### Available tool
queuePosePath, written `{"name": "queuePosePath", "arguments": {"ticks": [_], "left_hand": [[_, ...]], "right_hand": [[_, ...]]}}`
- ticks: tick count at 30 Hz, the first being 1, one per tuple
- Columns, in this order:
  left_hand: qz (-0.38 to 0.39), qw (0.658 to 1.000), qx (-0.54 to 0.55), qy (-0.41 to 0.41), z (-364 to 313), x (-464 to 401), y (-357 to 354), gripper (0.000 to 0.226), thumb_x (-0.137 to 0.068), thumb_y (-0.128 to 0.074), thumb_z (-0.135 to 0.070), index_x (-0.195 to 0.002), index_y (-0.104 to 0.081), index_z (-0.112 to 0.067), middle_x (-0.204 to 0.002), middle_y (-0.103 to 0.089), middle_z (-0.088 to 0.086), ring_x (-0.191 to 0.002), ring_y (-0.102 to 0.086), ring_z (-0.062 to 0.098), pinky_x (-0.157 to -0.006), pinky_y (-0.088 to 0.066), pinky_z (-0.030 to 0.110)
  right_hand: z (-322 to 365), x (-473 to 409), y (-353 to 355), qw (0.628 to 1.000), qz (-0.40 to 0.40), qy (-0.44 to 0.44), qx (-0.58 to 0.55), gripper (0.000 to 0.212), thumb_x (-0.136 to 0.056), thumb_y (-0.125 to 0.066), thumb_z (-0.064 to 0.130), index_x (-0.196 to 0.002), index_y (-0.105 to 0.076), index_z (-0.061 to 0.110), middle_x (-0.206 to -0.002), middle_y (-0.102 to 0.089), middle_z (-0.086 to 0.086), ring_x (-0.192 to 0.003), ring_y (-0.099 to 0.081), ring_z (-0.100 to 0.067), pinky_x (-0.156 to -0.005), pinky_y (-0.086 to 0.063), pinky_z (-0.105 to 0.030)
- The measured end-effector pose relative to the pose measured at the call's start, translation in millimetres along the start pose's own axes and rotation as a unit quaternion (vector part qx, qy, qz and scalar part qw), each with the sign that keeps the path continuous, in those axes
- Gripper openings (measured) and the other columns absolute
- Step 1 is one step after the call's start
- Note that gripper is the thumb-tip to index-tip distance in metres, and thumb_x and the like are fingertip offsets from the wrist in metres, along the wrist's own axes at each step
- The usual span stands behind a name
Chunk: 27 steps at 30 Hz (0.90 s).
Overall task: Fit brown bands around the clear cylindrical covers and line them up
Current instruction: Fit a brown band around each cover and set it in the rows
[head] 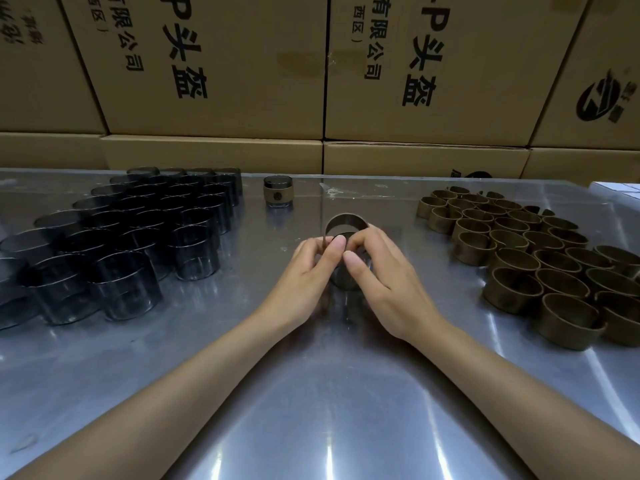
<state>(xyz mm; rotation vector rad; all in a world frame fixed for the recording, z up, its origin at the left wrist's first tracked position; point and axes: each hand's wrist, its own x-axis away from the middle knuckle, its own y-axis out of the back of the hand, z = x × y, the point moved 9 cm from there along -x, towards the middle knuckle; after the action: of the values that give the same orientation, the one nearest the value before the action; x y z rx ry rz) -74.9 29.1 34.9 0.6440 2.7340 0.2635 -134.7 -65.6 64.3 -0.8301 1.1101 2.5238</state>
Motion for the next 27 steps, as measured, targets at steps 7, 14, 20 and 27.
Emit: {"name": "queuePosePath", "arguments": {"ticks": [7,14,20,27], "left_hand": [[0.007,1.0,-0.014,-0.014,-3,-1,-3,0.022,-0.097,-0.044,-0.04,-0.08,-0.05,-0.027,-0.097,-0.045,-0.009,-0.075,-0.047,-0.021,-0.071,-0.035,-0.003],[-0.017,0.999,-0.028,-0.024,-4,-3,2,0.029,-0.09,-0.049,-0.047,-0.068,-0.049,-0.027,-0.087,-0.045,-0.01,-0.065,-0.05,-0.016,-0.064,-0.036,0.001],[-0.062,0.998,-0.001,0.006,12,-7,15,0.063,-0.055,-0.057,-0.078,-0.08,-0.043,-0.022,-0.1,-0.063,-0.007,-0.079,-0.059,-0.003,-0.077,-0.046,0.021],[0.072,0.993,-0.086,0.027,7,-4,3,0.087,-0.07,-0.031,-0.081,-0.13,-0.054,-0.022,-0.125,-0.062,-0.008,-0.119,-0.055,0.007,-0.106,-0.04,0.03]], "right_hand": [[-19,0,0,0.989,-0.013,-0.085,-0.122,0.039,-0.093,-0.041,0.042,-0.128,-0.023,0.044,-0.123,-0.057,0.008,-0.117,-0.053,-0.008,-0.097,-0.042,-0.027],[-52,0,-17,0.96,0.031,-0.214,-0.18,0.084,-0.069,-0.044,0.074,-0.142,-0.038,0.032,-0.136,-0.055,0.01,-0.128,-0.047,-0.005,-0.112,-0.035,-0.036],[-54,2,-23,0.952,0.062,-0.231,-0.193,0.071,-0.07,-0.042,0.073,-0.131,-0.047,0.038,-0.121,-0.062,0.02,-0.117,-0.053,0.002,-0.109,-0.037,-0.035],[-45,5,-22,0.961,0.104,-0.222,-0.126,0.055,-0.089,-0.029,0.072,-0.133,-0.038,0.04,-0.116,-0.053,0.028,-0.119,-0.05,-0.008,-0.096,-0.035,-0.027]]}}
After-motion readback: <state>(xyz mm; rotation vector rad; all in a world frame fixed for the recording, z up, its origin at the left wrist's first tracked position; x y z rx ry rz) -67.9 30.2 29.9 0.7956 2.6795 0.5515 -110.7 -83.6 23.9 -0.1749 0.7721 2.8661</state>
